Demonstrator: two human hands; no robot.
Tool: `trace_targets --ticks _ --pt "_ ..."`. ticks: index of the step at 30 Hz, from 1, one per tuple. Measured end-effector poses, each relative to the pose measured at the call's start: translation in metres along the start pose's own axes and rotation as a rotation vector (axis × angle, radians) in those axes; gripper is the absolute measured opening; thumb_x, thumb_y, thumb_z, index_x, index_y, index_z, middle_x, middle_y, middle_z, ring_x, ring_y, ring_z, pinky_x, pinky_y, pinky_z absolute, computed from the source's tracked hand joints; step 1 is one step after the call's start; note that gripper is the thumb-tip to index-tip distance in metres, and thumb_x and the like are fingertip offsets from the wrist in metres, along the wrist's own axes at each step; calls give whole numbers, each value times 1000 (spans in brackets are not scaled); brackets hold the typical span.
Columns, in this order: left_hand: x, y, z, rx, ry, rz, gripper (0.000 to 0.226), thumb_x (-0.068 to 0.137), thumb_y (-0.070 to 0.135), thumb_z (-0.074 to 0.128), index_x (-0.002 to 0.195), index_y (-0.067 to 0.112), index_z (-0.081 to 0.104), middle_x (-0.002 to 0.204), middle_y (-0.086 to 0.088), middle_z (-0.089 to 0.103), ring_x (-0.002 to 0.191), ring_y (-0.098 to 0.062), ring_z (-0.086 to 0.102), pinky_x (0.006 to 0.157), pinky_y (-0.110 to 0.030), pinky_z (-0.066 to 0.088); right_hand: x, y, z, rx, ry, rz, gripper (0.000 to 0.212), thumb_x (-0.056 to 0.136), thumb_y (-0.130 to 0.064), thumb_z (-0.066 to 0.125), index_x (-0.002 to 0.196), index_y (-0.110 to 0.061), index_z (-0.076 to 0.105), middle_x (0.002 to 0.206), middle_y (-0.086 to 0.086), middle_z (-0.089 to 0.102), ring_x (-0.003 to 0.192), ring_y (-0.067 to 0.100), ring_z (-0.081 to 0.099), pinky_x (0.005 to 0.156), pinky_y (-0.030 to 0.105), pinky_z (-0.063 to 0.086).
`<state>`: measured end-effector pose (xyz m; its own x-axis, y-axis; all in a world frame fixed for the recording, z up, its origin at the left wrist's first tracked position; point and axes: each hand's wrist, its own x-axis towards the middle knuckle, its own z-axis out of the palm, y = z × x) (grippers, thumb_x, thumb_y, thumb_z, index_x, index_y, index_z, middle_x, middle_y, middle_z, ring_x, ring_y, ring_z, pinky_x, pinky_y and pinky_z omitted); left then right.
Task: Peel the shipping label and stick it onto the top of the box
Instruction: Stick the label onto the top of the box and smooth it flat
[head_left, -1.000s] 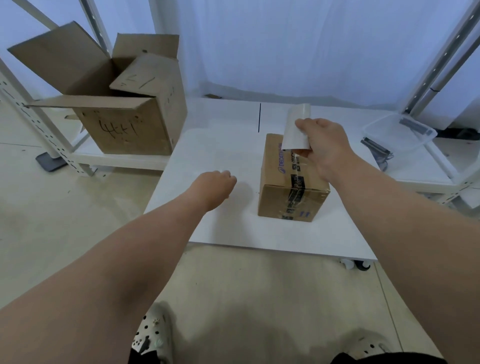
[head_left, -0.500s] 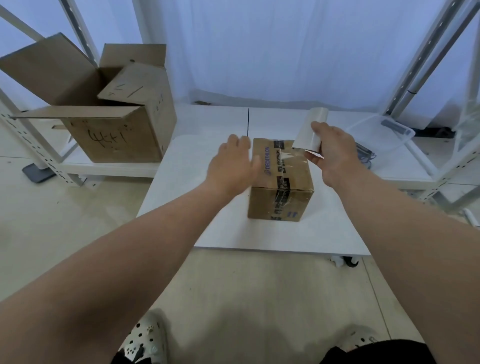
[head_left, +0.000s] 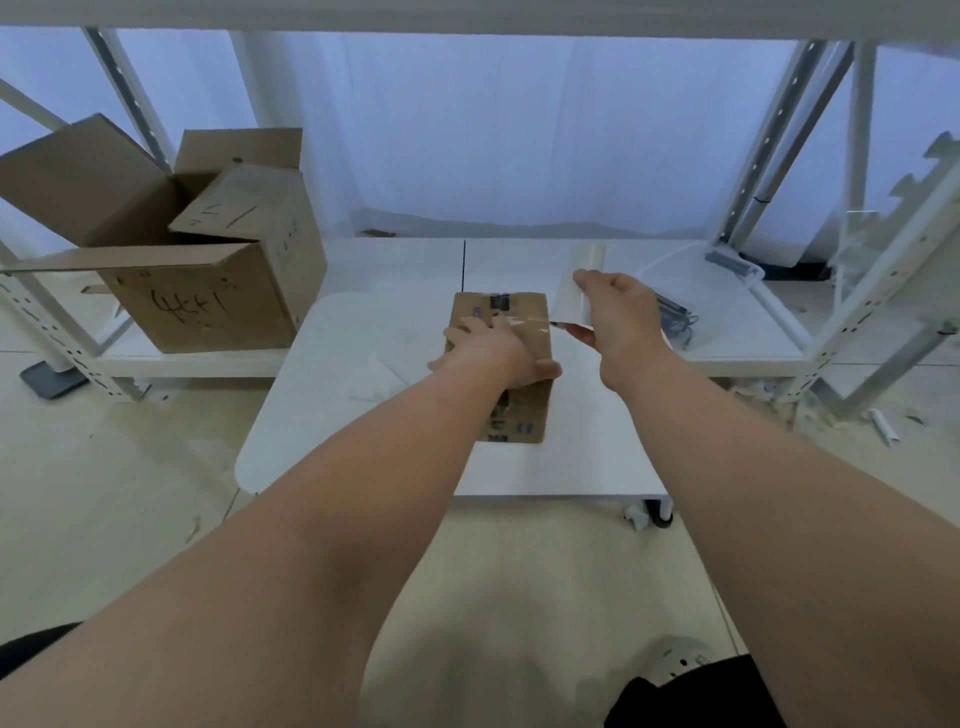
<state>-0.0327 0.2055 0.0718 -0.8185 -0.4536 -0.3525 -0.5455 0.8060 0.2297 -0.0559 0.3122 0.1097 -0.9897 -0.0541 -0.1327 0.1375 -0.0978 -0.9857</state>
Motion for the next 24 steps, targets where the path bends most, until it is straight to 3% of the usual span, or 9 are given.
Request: trace_targets --ticks 5,11,17,20,24 --pt "-5 -25 -2 -34 14 67 100 71 69 54 149 27 8 157 -9 6 143 -39 2 109 -62 22 2 -3 -9 1 -4 -9 14 90 -18 59 77 -16 51 87 -2 53 79 11 53 80 32 58" --pt "-13 -45 -3 19 -31 94 99 69 69 53 149 33 6 159 -7 -5 144 -42 -8 111 -64 12 -5 -4 -7 -67 -50 -22 15 88 -19 60 77 -17 50 101 8 57 93 21 56 82 35 58" --pt "-22 -54 1 3 -7 51 112 56 85 55 146 38 8 154 -19 4 140 -45 13 109 -62 22 -13 -5 -1 -118 -95 -38 12 89 -20 59 88 -11 51 85 0 54 76 12 54 81 34 56" --pt "-24 -50 1 16 24 24 109 57 80 57 146 37 11 146 -20 21 129 -42 31 104 -55 34 -16 -4 -1 -155 -107 -49 12 89 -20 59 83 -13 51 84 0 54 75 11 54 79 33 56" --pt "-28 -57 -1 -43 63 7 104 60 74 59 146 42 8 141 -15 27 127 -39 32 103 -50 35 -19 -4 -4 -170 -99 -60 13 89 -20 59 80 -15 51 83 -1 54 74 11 54 82 35 55"
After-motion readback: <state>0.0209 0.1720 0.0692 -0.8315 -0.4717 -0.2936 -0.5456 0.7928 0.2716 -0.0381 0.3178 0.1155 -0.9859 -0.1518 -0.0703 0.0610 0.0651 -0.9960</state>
